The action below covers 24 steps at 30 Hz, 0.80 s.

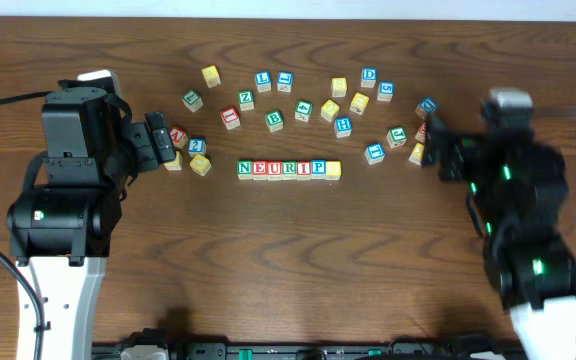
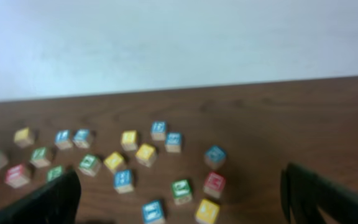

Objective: Spell out NEURIPS

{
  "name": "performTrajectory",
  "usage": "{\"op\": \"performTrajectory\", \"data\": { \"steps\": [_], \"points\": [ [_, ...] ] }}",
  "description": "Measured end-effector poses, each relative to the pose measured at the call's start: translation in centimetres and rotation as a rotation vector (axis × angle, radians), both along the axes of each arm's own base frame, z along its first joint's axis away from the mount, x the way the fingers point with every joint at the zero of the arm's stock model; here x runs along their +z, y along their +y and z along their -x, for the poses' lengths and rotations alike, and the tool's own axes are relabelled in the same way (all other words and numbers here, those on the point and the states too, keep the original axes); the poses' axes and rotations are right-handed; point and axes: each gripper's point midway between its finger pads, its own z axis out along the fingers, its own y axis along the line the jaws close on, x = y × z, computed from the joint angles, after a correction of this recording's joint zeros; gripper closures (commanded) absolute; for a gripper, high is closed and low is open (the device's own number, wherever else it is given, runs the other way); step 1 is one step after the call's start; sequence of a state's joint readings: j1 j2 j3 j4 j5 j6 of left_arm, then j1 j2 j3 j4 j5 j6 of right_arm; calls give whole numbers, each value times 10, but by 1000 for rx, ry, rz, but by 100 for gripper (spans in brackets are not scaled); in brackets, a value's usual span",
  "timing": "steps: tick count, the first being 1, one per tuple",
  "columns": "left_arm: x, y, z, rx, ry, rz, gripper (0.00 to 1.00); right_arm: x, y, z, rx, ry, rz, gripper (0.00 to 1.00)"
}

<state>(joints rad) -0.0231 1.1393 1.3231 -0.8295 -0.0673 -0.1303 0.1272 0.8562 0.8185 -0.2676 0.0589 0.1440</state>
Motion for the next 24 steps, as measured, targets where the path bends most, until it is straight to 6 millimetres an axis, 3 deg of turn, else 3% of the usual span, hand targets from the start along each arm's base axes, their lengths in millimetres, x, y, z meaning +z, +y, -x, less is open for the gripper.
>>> {"op": "performTrajectory", "data": {
  "steps": [6,10,17,24],
  "points": [
    [0,0,0,0,0,0,3,-24,-15,45,-31,-136,-15,1],
    [-1,0,0,0,2,0,2,-42,-18,64,-40,-226,-23,1],
    [-1,0,0,0,3,0,2,-83,-21,76,-50,-254,-24,1],
    [-1,0,0,0,3,0,2,-98,-22,80,-56,-278,-27,1]
  ]
}}
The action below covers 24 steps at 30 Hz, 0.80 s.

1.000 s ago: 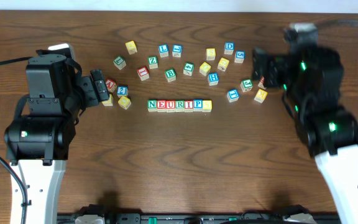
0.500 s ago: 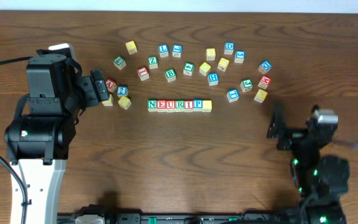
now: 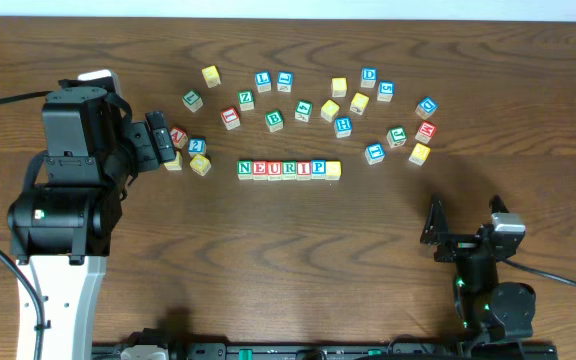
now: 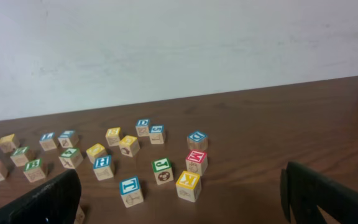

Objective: Spell out NEURIPS

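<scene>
A row of letter blocks reading N E U R I P (image 3: pixel 280 169) lies mid-table. A yellow block (image 3: pixel 333 170) touches its right end; its letter is unreadable. Loose letter blocks are scattered behind the row (image 3: pixel 303 110). My left gripper (image 3: pixel 160 140) hovers at the left by a few loose blocks (image 3: pixel 188 150); its jaws are unclear from above. My right gripper (image 3: pixel 434 225) (image 4: pixel 179 190) sits low at the front right, open, with nothing between its fingers. It faces the yellow K block (image 4: pixel 188 185) and the red M block (image 4: pixel 196 162).
Right-side loose blocks include a green J (image 4: pixel 162 171), a blue block (image 4: pixel 132 190) and a blue H (image 4: pixel 103 167). A white wall (image 4: pixel 179 50) stands behind the table's far edge. The left arm's bulky body (image 3: pixel 68 190) overhangs the left side.
My right arm was raised with its gripper beside the blocks at the right; now it is drawn back low at the front right, still open. The row and left arm are unchanged.
</scene>
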{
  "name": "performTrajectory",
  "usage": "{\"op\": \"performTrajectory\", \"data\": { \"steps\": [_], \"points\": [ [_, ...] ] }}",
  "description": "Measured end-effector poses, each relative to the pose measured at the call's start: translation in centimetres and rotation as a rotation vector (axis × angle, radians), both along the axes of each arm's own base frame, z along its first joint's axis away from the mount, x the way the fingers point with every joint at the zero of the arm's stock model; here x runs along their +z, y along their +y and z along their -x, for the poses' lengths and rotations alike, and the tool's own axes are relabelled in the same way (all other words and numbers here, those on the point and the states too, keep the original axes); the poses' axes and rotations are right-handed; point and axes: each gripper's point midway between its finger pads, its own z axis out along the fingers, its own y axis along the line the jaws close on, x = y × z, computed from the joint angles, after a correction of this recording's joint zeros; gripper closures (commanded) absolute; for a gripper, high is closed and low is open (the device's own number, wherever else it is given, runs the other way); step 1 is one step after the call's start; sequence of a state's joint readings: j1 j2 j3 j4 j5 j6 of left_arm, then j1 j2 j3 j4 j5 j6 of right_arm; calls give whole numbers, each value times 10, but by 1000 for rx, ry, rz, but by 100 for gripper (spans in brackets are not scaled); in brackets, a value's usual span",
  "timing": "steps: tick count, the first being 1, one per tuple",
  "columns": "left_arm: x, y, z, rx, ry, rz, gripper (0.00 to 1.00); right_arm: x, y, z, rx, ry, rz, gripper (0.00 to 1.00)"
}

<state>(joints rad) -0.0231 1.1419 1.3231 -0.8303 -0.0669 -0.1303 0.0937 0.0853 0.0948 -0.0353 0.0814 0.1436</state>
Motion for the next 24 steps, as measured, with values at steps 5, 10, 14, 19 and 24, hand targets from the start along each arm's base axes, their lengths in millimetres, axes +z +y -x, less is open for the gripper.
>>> {"op": "performTrajectory", "data": {
  "steps": [5,10,14,19,24],
  "points": [
    [0,0,0,0,0,0,2,-18,0,1,-2,4,0,1],
    [0,0,0,0,0,0,2,-34,0,0,-2,44,13,1],
    [0,0,0,0,0,0,2,-33,0,1,-1,43,25,1],
    [0,0,0,0,0,0,2,-33,0,1,-1,42,28,1],
    [0,0,0,0,0,0,3,-33,0,1,-1,42,28,1]
  ]
}}
